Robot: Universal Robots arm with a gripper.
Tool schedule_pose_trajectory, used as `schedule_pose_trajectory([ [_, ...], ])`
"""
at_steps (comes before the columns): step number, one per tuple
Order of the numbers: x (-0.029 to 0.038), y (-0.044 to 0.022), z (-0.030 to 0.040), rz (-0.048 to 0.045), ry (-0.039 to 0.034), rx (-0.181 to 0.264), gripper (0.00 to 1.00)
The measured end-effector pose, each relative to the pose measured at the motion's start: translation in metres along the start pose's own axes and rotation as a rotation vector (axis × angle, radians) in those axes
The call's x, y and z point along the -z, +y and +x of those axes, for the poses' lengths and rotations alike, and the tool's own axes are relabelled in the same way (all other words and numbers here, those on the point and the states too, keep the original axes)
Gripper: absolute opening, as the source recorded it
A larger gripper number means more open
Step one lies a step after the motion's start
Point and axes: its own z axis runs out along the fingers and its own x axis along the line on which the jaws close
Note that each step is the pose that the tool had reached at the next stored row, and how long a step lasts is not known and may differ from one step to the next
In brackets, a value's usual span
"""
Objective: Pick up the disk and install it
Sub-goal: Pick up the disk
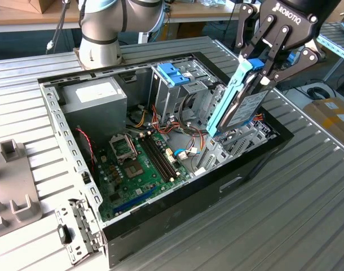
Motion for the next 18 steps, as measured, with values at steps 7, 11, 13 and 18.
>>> schedule_pose_trajectory([
  [7, -0.0001, -0.0048, 0.0000, 0.0000, -0.0001, 0.000, 0.37],
  [11, -0.0002, -0.0073, 0.0000, 0.0000, 0.0000, 0.000, 0.37],
  [13, -0.0002, -0.0086, 0.0000, 0.0000, 0.0000, 0.000, 0.37],
  [18, -0.0003, -0.0126, 0.0000, 0.0000, 0.0000, 0.000, 0.37],
])
